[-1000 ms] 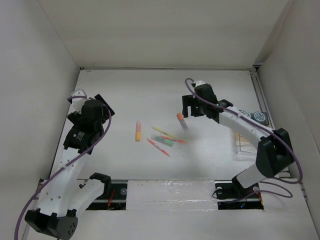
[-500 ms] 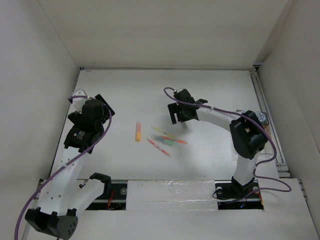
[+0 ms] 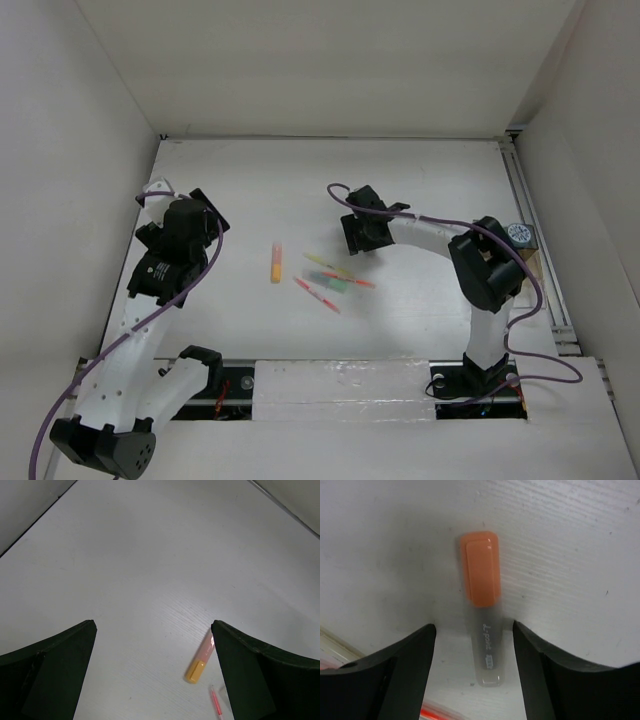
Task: Sort the stationery into containers
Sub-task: Grab a piece of stationery with the right arm, then place the stationery into the container
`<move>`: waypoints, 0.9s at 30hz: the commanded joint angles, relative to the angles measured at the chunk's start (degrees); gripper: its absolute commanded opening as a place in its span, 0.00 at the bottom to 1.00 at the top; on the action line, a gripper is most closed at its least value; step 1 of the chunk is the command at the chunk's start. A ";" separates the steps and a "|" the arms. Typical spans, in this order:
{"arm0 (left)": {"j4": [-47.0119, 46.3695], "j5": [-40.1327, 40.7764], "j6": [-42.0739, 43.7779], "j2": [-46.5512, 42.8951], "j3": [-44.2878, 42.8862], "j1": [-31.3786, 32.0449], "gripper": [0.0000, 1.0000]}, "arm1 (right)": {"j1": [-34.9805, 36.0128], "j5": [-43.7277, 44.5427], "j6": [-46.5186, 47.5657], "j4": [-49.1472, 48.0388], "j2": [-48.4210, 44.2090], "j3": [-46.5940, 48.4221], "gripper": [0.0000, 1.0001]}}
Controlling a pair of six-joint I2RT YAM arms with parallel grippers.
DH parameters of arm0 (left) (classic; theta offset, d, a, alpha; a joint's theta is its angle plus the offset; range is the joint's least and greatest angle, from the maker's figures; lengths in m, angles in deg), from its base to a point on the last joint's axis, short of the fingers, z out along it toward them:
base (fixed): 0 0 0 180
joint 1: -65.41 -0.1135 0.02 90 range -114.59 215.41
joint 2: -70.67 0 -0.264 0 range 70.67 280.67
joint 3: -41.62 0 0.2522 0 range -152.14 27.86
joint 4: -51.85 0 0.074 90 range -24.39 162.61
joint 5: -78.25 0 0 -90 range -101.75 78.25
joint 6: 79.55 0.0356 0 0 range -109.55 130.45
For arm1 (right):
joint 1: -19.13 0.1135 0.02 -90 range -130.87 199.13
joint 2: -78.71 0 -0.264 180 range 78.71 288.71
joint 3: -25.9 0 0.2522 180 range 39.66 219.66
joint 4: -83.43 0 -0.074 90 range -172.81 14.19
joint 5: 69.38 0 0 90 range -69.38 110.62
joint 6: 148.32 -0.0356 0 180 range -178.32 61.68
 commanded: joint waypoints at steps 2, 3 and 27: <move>-0.27 0.31 -0.01 -0.98 0.24 -0.35 1.00 | -0.39 0.62 -0.60 -0.50 0.85 -0.13 0.66; -0.27 0.31 -0.01 -0.98 0.24 -0.35 1.00 | -0.91 -0.17 -1.12 -0.50 0.86 -0.65 0.66; -0.80 -0.74 0.51 -2.04 0.24 -0.35 1.00 | -13.28 7.63 -11.93 -0.24 -31.91 -10.14 0.00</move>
